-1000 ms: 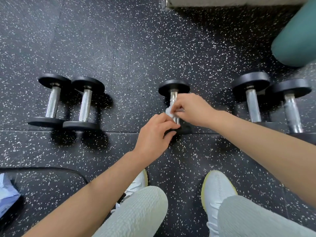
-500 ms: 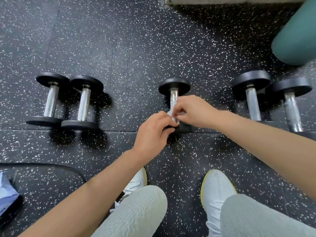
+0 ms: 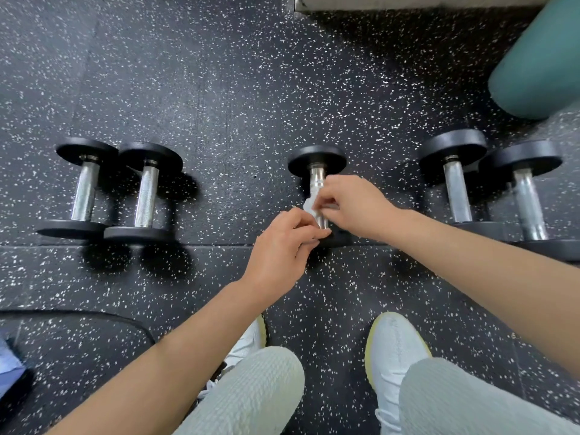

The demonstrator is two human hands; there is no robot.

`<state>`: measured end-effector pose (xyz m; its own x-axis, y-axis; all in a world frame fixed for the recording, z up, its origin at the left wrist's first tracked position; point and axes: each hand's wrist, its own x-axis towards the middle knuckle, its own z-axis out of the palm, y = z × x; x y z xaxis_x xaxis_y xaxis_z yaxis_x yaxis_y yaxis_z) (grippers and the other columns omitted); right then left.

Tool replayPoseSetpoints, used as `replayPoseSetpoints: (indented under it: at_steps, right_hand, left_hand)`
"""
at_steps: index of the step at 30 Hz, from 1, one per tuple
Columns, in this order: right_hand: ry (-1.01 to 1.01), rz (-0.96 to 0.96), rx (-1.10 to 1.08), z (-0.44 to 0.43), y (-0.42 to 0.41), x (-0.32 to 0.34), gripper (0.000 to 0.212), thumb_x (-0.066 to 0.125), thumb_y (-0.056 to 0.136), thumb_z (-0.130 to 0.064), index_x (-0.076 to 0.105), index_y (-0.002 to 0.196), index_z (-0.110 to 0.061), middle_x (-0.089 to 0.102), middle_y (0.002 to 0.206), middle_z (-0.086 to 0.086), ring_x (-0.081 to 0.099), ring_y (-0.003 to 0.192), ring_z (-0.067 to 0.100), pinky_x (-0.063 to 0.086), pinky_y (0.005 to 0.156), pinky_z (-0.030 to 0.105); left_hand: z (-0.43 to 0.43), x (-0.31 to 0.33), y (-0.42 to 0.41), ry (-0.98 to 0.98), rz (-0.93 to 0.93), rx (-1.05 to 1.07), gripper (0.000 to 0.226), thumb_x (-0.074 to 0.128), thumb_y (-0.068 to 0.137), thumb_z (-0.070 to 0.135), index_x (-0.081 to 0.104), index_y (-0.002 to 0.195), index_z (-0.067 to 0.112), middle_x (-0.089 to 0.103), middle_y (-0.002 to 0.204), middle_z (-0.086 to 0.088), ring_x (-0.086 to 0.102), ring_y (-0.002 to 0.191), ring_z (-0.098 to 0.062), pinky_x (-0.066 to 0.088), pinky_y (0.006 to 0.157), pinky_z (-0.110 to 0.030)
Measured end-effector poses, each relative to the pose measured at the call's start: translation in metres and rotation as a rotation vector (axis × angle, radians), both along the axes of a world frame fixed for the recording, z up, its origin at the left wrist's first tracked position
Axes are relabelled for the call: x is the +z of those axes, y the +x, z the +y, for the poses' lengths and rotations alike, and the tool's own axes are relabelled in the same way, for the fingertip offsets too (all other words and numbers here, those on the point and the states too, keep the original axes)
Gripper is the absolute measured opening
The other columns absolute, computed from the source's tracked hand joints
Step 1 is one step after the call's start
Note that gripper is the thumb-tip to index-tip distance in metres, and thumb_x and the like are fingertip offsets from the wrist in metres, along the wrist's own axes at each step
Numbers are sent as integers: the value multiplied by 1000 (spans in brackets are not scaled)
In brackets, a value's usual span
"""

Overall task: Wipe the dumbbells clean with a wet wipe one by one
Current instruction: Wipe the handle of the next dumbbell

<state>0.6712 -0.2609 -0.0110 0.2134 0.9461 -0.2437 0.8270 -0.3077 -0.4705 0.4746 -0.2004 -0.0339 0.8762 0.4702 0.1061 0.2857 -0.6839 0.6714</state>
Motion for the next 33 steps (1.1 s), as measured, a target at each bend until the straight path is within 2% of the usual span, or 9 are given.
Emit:
replayPoseSetpoints:
  at_steps: [3, 6, 9, 12, 14, 18, 25, 29, 33]
  right_hand:
    - [-113, 56, 84, -5, 3, 8, 18, 67, 86, -19, 76, 82, -35, 65, 87, -13, 61, 82, 13, 52, 70, 37]
    - [-7, -36, -8, 8, 9, 4, 19, 66, 88, -19, 79, 89, -32, 64, 91, -15, 63, 86, 17, 52, 72, 36]
    - [106, -128, -154, 22, 13, -5, 18, 63, 94, -22, 79, 97, -28, 64, 100, -3, 63, 90, 25, 51, 74, 38]
    - [137, -168, -216, 18, 3, -11, 18, 60, 96, -22, 76, 101, -27, 60, 98, -2, 61, 82, 25, 49, 68, 37]
    - [130, -165, -155, 9, -3, -9, 17, 59, 96, -22, 75, 100, -26, 58, 96, -3, 61, 78, 24, 48, 65, 37]
    - [53, -154, -11, -2, -2, 1, 19, 56, 96, -22, 75, 98, -26, 61, 102, -4, 62, 87, 24, 51, 72, 40]
    - [169, -341, -124, 26, 8, -14, 18, 56, 98, -23, 74, 98, -19, 58, 93, -1, 58, 75, 24, 51, 61, 41]
    - [166, -353, -91, 8, -5, -15, 10, 63, 92, -14, 72, 90, -18, 55, 88, -3, 55, 71, 21, 45, 53, 33]
    - [112, -251, 53, -3, -2, -5, 17, 58, 95, -20, 74, 100, -23, 61, 99, -5, 61, 79, 22, 39, 60, 31]
  left_hand:
    - [-1, -3, 0, -2, 3, -17, 39, 69, 94, -1, 78, 120, 26, 60, 112, 10, 56, 99, -16, 54, 80, -38]
    - [-1, 0, 3, -11, 19, -26, 41, 69, 93, -3, 79, 119, 26, 61, 111, 11, 57, 100, -15, 55, 81, -38]
    - [-1, 6, 4, -6, 37, -17, 35, 71, 93, 0, 79, 116, 25, 62, 111, 12, 58, 102, -13, 55, 84, -38]
    - [1, 7, 2, -15, 41, 4, 27, 75, 92, 5, 77, 113, 22, 64, 111, 14, 61, 101, -13, 55, 87, -38]
    - [3, 7, 1, -26, 35, 7, 25, 76, 92, 7, 77, 112, 21, 64, 110, 15, 61, 101, -12, 55, 88, -37]
    - [1, 6, 3, -26, 21, -18, 24, 75, 93, 7, 79, 112, 20, 65, 112, 13, 61, 104, -12, 55, 89, -35]
    - [-5, 5, 9, 7, 24, -64, 26, 72, 96, 7, 78, 118, 18, 64, 115, 10, 57, 107, -14, 50, 92, -28]
    - [-4, 3, 6, 41, 28, -71, 38, 65, 94, -7, 77, 122, 16, 66, 116, 6, 59, 104, -22, 54, 86, -37]
    - [-5, 0, 7, 65, 20, -89, 49, 60, 89, -16, 76, 124, 14, 65, 117, 4, 58, 103, -25, 56, 82, -43]
